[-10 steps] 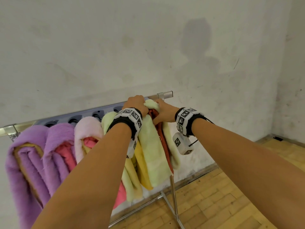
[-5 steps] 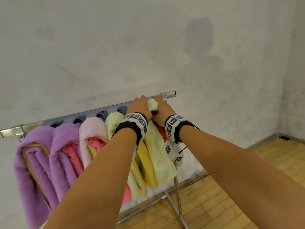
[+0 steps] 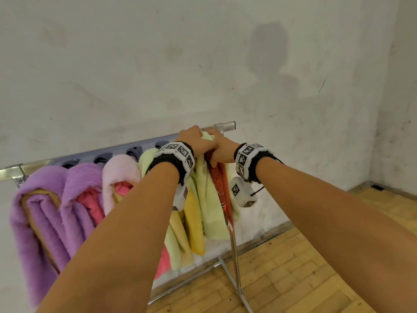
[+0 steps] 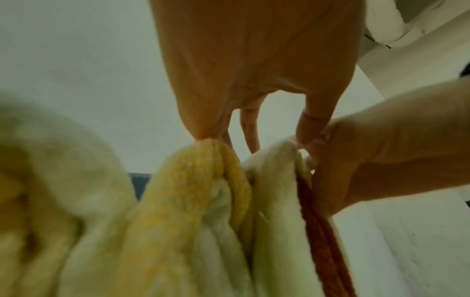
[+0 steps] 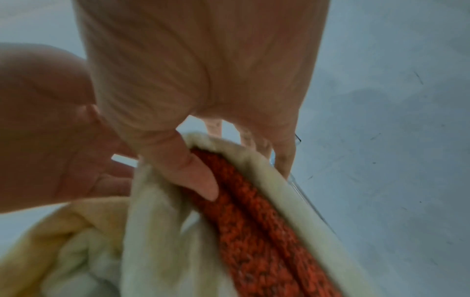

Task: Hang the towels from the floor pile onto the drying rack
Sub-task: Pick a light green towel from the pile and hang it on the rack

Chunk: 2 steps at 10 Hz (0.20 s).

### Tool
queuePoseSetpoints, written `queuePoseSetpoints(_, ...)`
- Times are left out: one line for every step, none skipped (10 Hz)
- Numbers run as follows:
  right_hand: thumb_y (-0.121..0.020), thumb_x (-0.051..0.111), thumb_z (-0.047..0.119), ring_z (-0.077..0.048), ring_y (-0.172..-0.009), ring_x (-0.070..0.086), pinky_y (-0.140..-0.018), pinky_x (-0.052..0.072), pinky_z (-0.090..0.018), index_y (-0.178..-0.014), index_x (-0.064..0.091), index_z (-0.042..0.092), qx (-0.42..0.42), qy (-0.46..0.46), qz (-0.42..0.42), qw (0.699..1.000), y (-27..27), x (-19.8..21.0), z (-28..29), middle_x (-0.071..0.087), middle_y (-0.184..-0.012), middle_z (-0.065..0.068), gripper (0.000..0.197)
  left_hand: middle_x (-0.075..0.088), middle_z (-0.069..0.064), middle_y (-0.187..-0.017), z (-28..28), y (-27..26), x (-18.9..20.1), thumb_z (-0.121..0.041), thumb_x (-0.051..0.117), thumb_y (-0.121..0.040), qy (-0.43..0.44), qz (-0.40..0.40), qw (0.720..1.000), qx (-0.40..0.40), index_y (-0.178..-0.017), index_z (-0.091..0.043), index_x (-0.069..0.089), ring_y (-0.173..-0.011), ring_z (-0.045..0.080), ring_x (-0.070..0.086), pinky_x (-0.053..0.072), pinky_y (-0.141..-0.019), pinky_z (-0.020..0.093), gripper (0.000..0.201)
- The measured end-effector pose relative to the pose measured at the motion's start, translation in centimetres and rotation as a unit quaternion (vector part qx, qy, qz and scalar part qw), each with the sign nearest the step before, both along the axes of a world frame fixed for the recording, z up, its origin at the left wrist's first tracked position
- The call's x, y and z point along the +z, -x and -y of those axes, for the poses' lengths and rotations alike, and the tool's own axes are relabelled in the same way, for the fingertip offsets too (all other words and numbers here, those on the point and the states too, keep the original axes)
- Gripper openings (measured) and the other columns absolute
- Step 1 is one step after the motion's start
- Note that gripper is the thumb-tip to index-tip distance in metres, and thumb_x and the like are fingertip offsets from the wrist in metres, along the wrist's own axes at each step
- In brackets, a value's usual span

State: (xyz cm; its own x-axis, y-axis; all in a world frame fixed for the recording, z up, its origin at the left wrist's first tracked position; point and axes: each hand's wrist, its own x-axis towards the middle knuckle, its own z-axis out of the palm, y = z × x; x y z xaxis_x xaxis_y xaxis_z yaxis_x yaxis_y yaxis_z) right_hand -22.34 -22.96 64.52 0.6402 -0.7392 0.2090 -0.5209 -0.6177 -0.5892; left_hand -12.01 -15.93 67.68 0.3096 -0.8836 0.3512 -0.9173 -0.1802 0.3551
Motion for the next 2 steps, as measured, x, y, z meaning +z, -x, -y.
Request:
queuePoseSetpoints(-0.081, 0.057, -0.003, -0.026, -0.095, 0.058, -0.068, 0.048, -0.032, -0.140, 0.040, 0.003, -0.005, 0.012, 0.029, 0.999, 0.7, 1.4, -1.6, 0.058, -0.113, -0.014, 0.062, 0.064, 0.004, -0.104, -1.5, 0.1, 0.4, -0.038, 0.060, -0.087, 0.048, -0.006, 0.999, -0.012, -0.113, -0.014, 0.065, -0.090, 0.019, 0.055, 0.046, -0.073, 0.029, 0.036)
queuePoseSetpoints(-0.087, 0.053, 0.006, -0.025, -0.112, 0.056, -0.081, 0.047, -0.030, -0.140, 0.045, 0.012, -0.030, 0.060, 0.065, 0.996, 1.0, 2.5, -2.3, 0.055, -0.132, -0.010, 0.053, 0.066, 0.005, -0.114, -2.5, -0.8, 0.9, -0.035, 0.059, -0.088, 0.067, 0.009, 0.998, -0.010, -0.113, -0.016, 0.065, -0.099, 0.021, 0.058, 0.048, -0.079, 0.031, 0.032)
